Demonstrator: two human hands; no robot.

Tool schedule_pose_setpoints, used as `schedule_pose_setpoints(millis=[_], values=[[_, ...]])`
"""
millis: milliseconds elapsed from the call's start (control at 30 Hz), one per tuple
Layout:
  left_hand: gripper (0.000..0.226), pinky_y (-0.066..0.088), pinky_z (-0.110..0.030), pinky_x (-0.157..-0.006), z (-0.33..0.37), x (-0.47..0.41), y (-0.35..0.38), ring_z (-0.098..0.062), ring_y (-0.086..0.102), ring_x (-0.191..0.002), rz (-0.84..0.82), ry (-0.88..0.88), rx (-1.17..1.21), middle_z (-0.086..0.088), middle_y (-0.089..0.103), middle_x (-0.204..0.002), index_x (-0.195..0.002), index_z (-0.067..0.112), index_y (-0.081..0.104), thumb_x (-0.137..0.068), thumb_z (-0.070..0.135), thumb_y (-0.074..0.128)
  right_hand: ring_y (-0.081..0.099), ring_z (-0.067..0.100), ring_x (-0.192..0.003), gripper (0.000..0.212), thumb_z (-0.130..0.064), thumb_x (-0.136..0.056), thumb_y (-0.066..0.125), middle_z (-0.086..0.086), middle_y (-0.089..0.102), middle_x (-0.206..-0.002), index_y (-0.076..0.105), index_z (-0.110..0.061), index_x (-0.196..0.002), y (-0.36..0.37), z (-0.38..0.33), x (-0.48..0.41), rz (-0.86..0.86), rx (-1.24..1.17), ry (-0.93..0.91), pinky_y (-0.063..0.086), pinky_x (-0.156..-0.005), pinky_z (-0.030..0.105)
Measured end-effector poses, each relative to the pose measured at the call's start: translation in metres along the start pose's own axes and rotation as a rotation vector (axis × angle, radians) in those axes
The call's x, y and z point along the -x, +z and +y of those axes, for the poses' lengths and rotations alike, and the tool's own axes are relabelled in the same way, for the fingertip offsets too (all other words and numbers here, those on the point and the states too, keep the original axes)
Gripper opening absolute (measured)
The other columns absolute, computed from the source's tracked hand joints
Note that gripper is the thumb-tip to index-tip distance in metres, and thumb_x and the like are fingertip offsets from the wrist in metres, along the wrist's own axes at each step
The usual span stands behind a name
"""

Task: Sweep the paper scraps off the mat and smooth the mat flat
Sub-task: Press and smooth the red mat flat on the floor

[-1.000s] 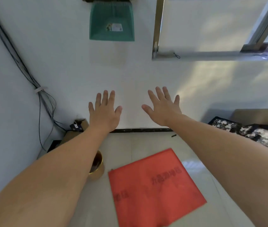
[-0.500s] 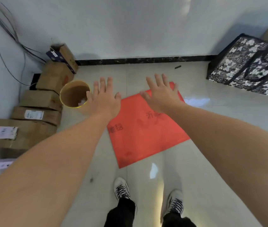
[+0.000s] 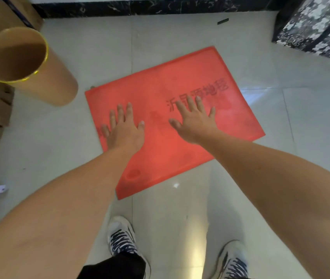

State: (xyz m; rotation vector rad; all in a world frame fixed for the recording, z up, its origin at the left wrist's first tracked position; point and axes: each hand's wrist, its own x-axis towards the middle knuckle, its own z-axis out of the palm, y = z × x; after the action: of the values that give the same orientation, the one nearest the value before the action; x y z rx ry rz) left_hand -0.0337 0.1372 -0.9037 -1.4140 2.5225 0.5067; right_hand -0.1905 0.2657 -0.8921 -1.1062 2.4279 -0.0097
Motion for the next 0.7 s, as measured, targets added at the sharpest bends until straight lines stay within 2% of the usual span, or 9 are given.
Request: schedule_pose_setpoints(millis=[133,267,367,567,700], values=[[0.07,0.003,-0.054,-0.117,-0.008,-0.023,0.073,-0.024,-0.005,-0.15,-0.001,-0.015,0.018,-0.002,-0.001,-0.164,-0.156,0.028,0.002,-0.098,0.047,0.037,-0.011,0.024,-0.151,0.071,-0.063,-0.097,0.029,0.001,-0.004,-0.166,0.008,-0.032,-0.157,0.068,0.021,-0.031,-0.015,0.002,0.009,0.002,-0.113,0.068],[0.073,0.016,-0.058,-0.116,-0.025,-0.042,0.14,-0.028,-0.004,-0.15,-0.065,-0.094,0.101,-0.005,0.003,-0.164,-0.156,0.028,0.007,-0.096,0.049,0.043,-0.013,0.024,-0.151,0.068,-0.061,-0.097,0.032,0.001,-0.005,-0.166,0.013,-0.033,-0.156,0.128,0.034,-0.054,-0.036,-0.019,0.002,0.005,-0.114,0.067],[0.076,0.014,-0.055,-0.118,-0.043,-0.056,0.184,-0.033,-0.001,-0.15,-0.095,-0.095,0.102,-0.012,0.005,-0.163,-0.156,0.026,0.008,-0.094,0.052,0.044,-0.013,0.024,-0.151,0.067,-0.06,-0.098,0.033,0.0,-0.005,-0.166,0.013,-0.034,-0.156,0.168,0.045,-0.065,-0.069,-0.024,0.005,0.005,-0.115,0.067],[0.075,0.019,-0.059,-0.114,-0.056,-0.063,0.239,-0.032,-0.005,-0.15,-0.158,-0.138,0.056,-0.001,-0.002,-0.164,-0.155,0.035,0.004,-0.094,0.057,0.042,-0.012,0.024,-0.151,0.068,-0.06,-0.097,0.035,0.001,-0.004,-0.166,0.013,-0.034,-0.156,0.226,0.062,-0.08,-0.102,-0.03,0.019,0.006,-0.114,0.067],[0.081,0.016,-0.057,-0.116,-0.061,-0.074,0.263,-0.035,-0.007,-0.149,-0.207,-0.153,0.014,-0.006,-0.008,-0.164,-0.154,0.035,0.002,-0.091,0.061,0.045,-0.012,0.025,-0.151,0.068,-0.06,-0.096,0.037,0.001,-0.005,-0.166,0.014,-0.035,-0.155,0.243,0.072,-0.094,-0.109,-0.051,0.045,0.007,-0.114,0.067]])
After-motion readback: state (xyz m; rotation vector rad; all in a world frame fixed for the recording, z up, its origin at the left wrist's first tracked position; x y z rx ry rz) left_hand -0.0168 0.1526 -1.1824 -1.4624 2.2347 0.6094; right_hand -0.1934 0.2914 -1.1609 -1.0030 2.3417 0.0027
